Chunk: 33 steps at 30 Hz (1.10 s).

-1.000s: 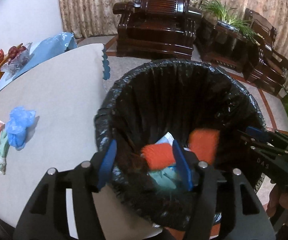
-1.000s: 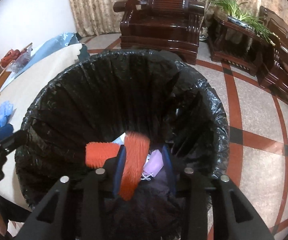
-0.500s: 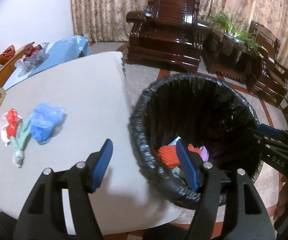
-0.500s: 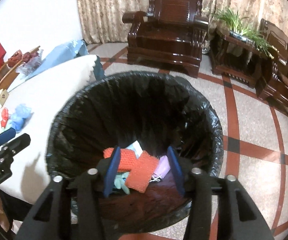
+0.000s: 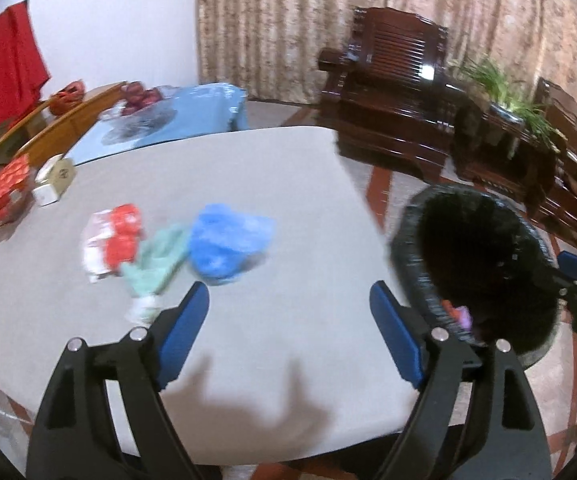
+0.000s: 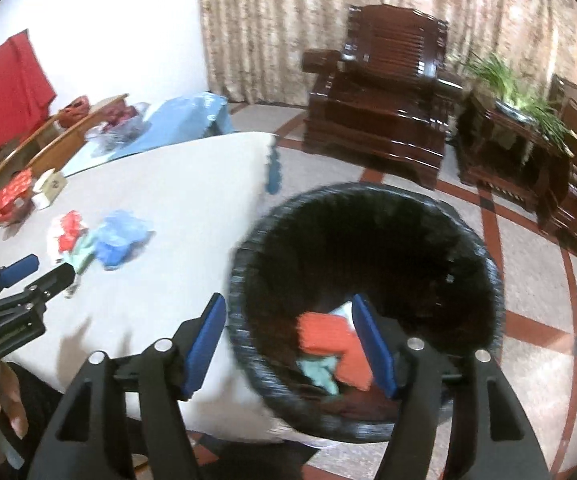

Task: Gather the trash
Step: 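Move both open grippers back over the table toward the glove and blue bag, then grasp the green glove with the left gripper while the right grasps the blue plastic bag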

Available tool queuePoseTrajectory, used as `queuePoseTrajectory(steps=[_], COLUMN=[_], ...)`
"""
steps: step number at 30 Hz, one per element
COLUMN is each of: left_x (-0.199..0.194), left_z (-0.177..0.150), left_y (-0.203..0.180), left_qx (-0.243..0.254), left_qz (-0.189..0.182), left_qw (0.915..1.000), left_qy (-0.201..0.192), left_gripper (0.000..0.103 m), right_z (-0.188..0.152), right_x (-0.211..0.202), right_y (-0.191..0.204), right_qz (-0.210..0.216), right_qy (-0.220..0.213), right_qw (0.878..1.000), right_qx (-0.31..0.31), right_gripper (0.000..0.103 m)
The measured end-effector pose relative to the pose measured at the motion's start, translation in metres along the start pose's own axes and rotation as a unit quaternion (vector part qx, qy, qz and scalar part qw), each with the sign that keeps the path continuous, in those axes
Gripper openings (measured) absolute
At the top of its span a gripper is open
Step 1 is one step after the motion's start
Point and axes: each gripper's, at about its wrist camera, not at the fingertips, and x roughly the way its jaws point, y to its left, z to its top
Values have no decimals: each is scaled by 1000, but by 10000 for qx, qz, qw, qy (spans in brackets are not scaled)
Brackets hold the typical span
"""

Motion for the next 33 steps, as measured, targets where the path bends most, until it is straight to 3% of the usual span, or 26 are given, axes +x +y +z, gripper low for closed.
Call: queuePoseTrajectory(steps=[8,14,22,33], left_x=[-5,-2,16,73], left_z=[-8,-9,-14,-20], left_y=[107,159,171,162], left_qx=[-448,-730,-710,-543], left_qz=[517,701,653,392], left_qw=[9976,9949,9953,9971], left_qy=[-65,-54,39,357], left_gripper=[80,80,80,77], right_z=[11,20,30,29], right_x=[7,20,41,101], right_y=[82,139,184,205], right_qz=[358,568,720,701], right_qy=[-130,-198,-202,7], right_qw=[9990,9974,9962,9965], right_qx=[-254,-407,-455,-454], right_gripper=[66,66,66,66])
